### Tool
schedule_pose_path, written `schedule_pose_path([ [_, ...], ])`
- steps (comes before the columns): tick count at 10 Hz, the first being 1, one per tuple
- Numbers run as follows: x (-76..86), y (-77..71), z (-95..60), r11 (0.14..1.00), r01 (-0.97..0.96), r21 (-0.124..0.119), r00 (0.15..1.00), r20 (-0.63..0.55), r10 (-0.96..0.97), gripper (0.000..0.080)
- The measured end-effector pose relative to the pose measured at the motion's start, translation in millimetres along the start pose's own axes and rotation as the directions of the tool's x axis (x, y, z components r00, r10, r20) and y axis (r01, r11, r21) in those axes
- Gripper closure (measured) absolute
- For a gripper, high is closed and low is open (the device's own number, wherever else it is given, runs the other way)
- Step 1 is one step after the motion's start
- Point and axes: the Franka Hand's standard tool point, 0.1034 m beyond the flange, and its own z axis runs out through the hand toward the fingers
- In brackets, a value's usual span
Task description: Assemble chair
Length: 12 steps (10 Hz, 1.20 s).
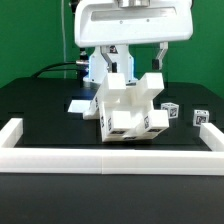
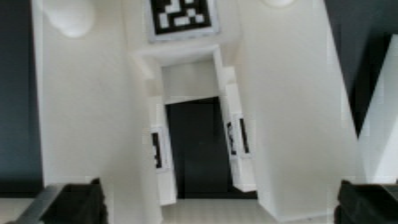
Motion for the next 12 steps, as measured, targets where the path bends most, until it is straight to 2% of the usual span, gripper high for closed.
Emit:
schedule_pose_path([
  [2, -1.3, 4.1, 4.8, 1.000, 0.019, -0.005, 1.000, 0.000, -0.019, 0.0151],
  [4, 10.4, 9.1, 6.5, 1.000, 0.022, -0.009, 1.000, -0.004, -0.022, 0.0151],
  [6, 13.7, 13.9, 18.1, 0.999, 0.027, -0.025, 1.000, -0.011, -0.028, 0.0151],
  [10, 26.8, 7.8, 31.6, 0.998, 0.043, -0.053, 0.997, -0.059, -0.047, 0.0151],
  [12, 36.9, 10.3, 33.1, 0.996, 0.065, -0.066, 0.994, -0.081, -0.070, 0.0151],
])
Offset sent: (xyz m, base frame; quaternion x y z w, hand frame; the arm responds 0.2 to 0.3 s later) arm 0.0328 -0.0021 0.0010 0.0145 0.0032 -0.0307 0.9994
